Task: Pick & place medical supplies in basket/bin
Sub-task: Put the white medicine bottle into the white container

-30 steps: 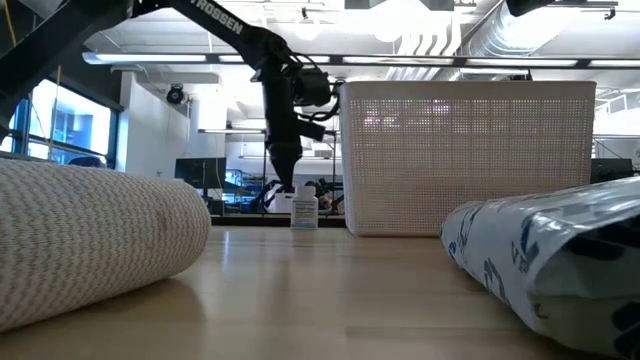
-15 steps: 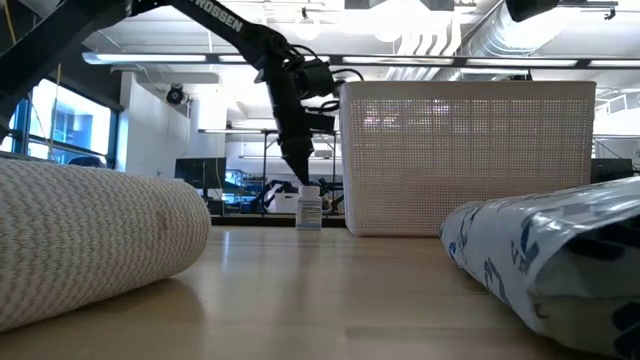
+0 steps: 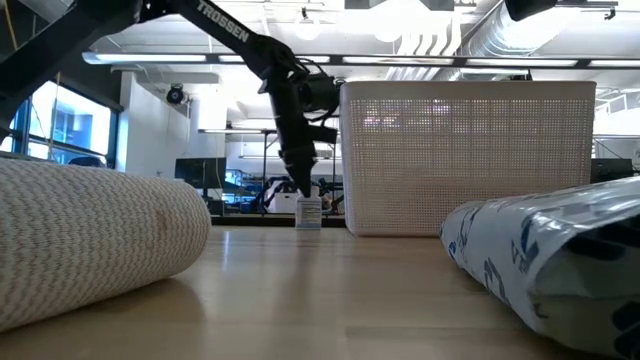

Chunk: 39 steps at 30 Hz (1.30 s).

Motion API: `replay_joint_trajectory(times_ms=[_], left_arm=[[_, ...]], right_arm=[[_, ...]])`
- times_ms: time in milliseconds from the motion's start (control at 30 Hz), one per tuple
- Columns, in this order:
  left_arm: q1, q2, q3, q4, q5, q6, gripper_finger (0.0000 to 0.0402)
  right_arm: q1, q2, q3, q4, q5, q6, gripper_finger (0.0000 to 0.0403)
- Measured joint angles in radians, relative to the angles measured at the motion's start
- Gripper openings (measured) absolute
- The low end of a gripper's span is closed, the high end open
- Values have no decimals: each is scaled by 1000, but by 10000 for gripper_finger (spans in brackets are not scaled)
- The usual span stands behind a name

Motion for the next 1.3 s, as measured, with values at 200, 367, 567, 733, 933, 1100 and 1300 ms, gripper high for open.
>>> replay_joint_trajectory(times_ms=[200, 367, 567, 733, 933, 1100, 1300], left_arm=[[0, 11, 0, 20, 61, -58, 383], [1, 24, 0, 28, 70, -101, 365], [6, 32, 1, 26, 95, -122, 331], [6, 32, 0, 23, 94, -122, 277], [6, 31, 2, -8, 55, -123, 205], [6, 23, 6, -67, 46, -145, 205], [-22, -30, 69, -349, -31, -176, 205]], right_arm=[[0, 0, 0, 6, 0, -20, 211], [0, 0, 0, 6, 0, -21, 211], [0, 0, 0, 16, 0, -36, 211], [0, 0, 0, 16, 3, -40, 211], [0, 0, 0, 18, 4, -48, 211], [0, 0, 0, 18, 31, -48, 211], [0, -2, 0, 18, 46, -48, 211]])
